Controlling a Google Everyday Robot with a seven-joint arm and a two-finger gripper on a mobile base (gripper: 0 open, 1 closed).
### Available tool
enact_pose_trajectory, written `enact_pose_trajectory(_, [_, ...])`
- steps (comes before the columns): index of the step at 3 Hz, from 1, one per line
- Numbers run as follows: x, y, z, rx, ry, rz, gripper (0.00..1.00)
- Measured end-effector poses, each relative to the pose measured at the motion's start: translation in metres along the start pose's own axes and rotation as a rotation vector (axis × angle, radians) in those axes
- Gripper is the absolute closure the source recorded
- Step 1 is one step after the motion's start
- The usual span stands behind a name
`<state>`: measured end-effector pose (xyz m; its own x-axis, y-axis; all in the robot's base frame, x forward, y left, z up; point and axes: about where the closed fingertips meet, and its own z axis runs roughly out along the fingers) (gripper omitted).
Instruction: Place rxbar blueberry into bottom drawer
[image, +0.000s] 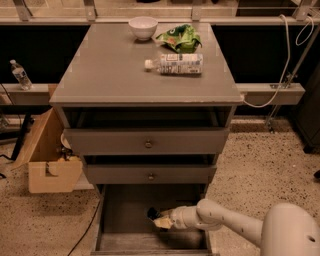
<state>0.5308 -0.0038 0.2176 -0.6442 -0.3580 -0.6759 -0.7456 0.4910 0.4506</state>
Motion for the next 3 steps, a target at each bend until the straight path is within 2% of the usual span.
enact_pose_trajectory(1, [0.019, -0.01, 0.017, 0.009, 0.041, 0.052, 0.58])
enact_pose_trajectory(3, [0.028, -0.019, 0.027, 0.033, 0.079, 0.079, 0.11])
